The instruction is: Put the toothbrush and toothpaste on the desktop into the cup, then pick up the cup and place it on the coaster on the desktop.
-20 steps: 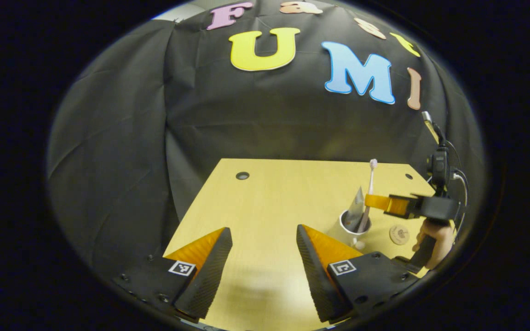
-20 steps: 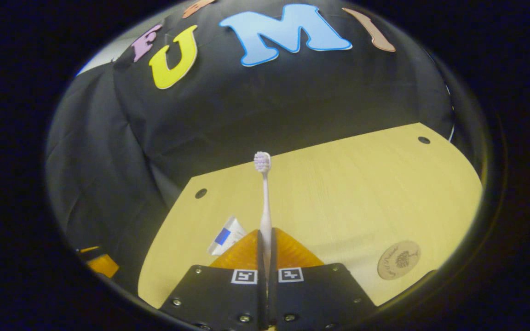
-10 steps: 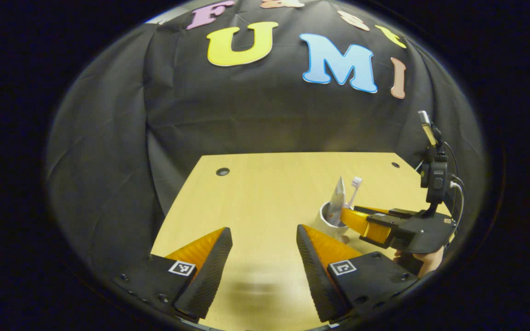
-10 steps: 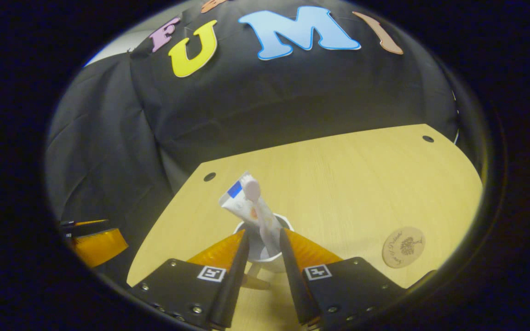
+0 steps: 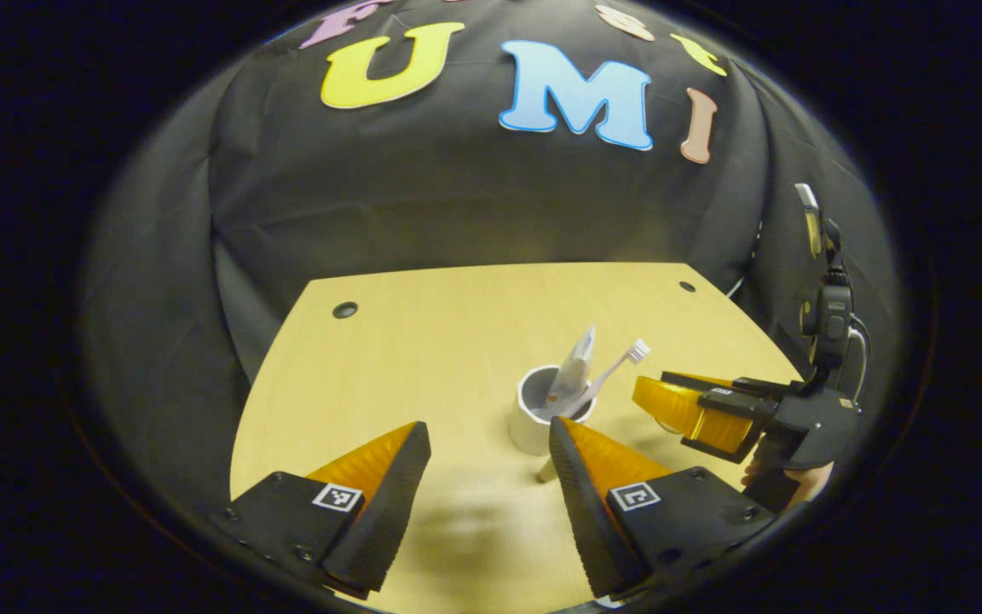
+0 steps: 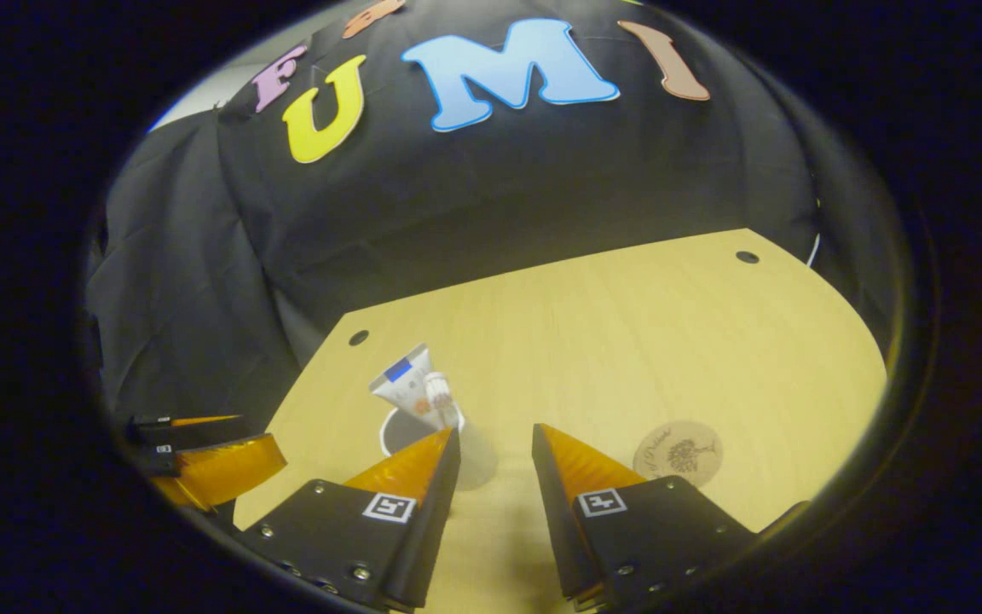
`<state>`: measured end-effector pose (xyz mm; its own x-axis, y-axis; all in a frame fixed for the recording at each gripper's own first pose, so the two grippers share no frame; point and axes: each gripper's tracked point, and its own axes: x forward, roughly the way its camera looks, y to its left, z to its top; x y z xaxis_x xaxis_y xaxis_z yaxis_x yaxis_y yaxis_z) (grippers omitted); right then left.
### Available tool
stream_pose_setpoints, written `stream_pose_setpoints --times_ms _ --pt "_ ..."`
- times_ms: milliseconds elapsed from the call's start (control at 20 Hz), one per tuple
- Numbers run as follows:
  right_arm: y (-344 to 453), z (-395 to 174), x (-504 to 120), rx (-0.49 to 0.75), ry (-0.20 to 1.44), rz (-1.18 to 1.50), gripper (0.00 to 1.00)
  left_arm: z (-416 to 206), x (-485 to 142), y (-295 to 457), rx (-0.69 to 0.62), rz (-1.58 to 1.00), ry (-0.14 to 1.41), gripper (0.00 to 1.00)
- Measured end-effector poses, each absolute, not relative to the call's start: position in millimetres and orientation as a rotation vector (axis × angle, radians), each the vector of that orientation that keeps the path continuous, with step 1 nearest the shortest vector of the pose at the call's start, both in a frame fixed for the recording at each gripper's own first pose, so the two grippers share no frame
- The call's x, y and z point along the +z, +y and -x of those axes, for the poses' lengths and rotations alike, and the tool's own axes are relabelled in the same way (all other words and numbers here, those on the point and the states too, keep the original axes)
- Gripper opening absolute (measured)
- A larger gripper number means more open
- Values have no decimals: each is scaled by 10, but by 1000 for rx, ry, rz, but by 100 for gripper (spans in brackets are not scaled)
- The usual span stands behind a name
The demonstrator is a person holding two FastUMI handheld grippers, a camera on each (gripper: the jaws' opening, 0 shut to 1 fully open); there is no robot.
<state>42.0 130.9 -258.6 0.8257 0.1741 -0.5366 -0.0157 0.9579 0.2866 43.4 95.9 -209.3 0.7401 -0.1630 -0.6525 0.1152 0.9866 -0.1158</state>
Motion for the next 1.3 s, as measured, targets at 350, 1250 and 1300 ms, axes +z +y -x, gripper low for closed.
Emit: stream_pose_setpoints --times_ms 350,1250,1300 --pt "606 -274 -2615 -30 619 -332 55 -518 -2429 467 -297 65 942 86" --pt "-564 268 -2719 -279 664 -421 54 -735 -3477 430 -229 -88 1386 87" --pt "-609 289 -2735 -289 669 -425 55 -755 -3493 429 -225 -93 1388 88"
